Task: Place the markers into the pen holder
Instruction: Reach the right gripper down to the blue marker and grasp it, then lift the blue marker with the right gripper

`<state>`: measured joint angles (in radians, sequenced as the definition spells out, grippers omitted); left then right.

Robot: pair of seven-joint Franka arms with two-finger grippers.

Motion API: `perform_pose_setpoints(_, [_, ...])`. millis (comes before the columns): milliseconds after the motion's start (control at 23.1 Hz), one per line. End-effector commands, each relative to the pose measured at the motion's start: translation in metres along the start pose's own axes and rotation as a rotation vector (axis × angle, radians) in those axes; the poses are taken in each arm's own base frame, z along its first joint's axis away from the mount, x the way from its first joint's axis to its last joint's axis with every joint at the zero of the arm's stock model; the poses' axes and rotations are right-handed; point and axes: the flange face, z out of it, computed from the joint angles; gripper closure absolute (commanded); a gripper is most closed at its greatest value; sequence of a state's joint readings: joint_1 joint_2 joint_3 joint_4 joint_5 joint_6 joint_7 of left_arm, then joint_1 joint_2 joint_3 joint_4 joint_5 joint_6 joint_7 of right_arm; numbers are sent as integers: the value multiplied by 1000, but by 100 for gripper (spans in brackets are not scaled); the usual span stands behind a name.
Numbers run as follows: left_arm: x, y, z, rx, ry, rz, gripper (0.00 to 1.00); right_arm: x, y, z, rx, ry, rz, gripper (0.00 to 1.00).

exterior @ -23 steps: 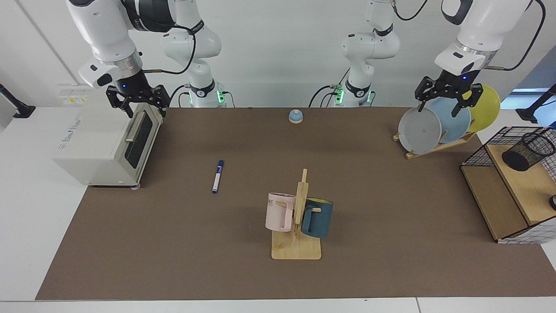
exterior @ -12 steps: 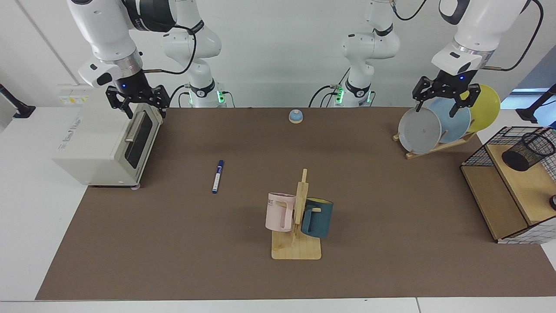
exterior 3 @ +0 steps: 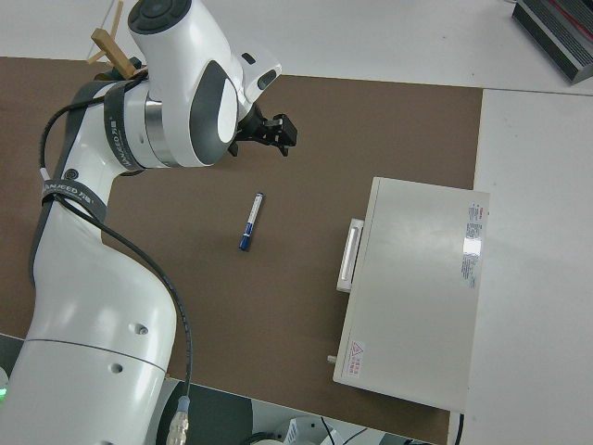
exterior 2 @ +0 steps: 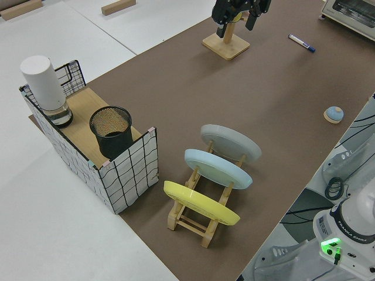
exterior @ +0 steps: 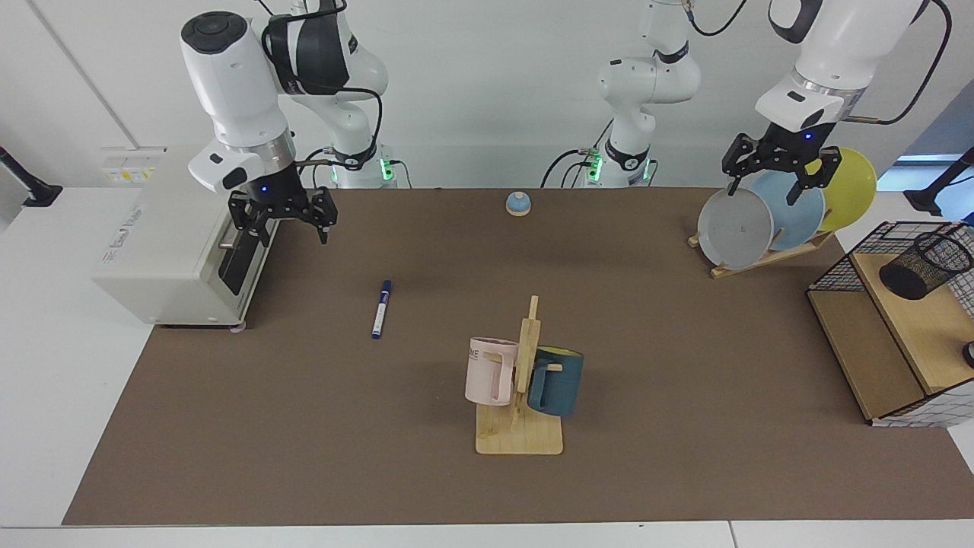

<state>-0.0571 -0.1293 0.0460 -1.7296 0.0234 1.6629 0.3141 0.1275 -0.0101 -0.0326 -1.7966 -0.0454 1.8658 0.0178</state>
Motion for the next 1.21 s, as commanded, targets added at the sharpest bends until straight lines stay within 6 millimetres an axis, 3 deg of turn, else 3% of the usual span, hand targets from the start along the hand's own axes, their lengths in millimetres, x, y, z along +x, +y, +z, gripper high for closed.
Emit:
perform_pose_setpoints(0, [-6, -1, -3, 3, -25, 1, 0, 17, -9, 37, 2, -5, 25, 0])
perform_pose_setpoints(260, [-5, 2, 1, 0, -32, 7, 0, 24, -31, 87, 45, -34, 32, 0])
perform_pose_setpoints(650, [-9, 6, 10, -9, -53, 13, 0, 2, -75, 170, 56, -58, 5, 0])
perform_pose_setpoints(780, [-7, 21, 13, -11, -63, 39, 0, 1, -76, 187, 51, -85, 5, 0])
perform_pose_setpoints(1171, [-5, 38, 14, -30, -74, 35, 0, 5, -80, 241, 40, -104, 97, 0])
